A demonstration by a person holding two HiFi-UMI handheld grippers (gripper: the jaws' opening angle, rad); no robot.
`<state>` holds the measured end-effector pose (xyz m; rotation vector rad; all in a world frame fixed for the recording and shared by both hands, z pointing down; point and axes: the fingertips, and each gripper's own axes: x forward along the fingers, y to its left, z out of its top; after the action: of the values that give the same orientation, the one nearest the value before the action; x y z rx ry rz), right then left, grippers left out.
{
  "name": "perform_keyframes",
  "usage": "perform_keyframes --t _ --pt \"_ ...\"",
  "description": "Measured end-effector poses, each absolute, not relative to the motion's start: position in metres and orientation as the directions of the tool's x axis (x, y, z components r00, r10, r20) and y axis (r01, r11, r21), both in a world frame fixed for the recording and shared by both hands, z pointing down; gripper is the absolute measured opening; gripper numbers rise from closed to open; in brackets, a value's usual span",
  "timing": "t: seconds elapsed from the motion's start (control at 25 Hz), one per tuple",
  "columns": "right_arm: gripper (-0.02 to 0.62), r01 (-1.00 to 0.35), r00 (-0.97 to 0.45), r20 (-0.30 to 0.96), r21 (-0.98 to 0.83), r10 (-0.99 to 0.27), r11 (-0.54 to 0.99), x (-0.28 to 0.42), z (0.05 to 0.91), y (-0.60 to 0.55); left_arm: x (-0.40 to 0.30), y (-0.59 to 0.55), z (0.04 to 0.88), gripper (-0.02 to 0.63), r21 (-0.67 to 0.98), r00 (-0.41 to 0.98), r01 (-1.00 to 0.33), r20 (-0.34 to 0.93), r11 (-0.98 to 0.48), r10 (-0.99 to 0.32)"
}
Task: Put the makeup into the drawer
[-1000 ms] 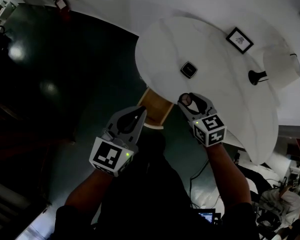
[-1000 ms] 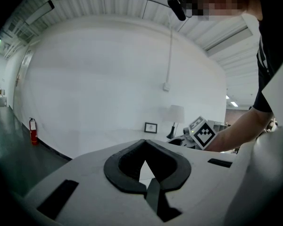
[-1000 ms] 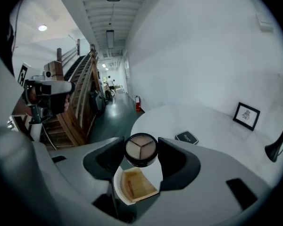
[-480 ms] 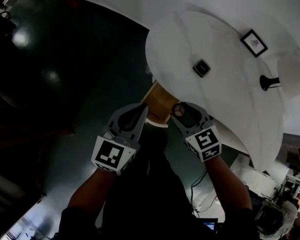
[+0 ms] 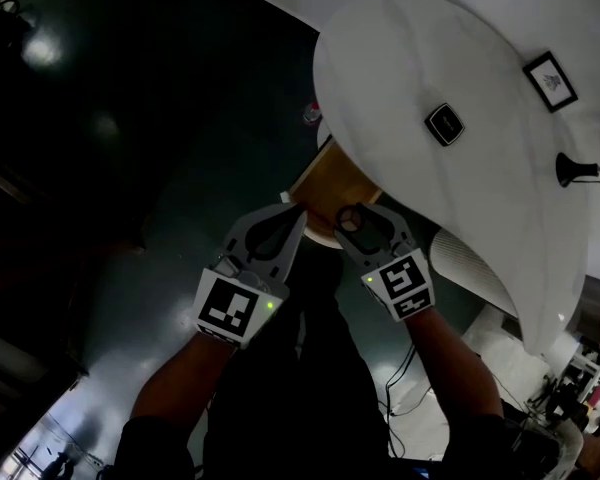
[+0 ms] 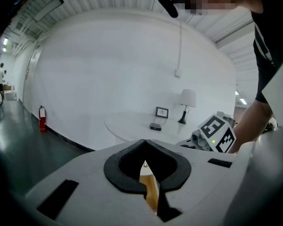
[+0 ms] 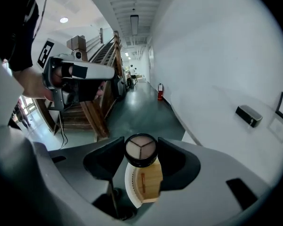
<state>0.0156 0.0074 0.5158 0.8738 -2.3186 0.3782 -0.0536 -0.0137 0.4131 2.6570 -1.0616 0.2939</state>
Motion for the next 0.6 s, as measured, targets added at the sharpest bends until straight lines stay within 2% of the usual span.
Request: perform_keyframes --t 0.6 --pt "0.224 -0.619 -0.587 0.708 -0.08 -0.393 0.781 0.002 0.656 -0.016 -0.061 -0.026 0.539 0.011 0.269 0.687 -0.722 0.391 -0.637 -0.613"
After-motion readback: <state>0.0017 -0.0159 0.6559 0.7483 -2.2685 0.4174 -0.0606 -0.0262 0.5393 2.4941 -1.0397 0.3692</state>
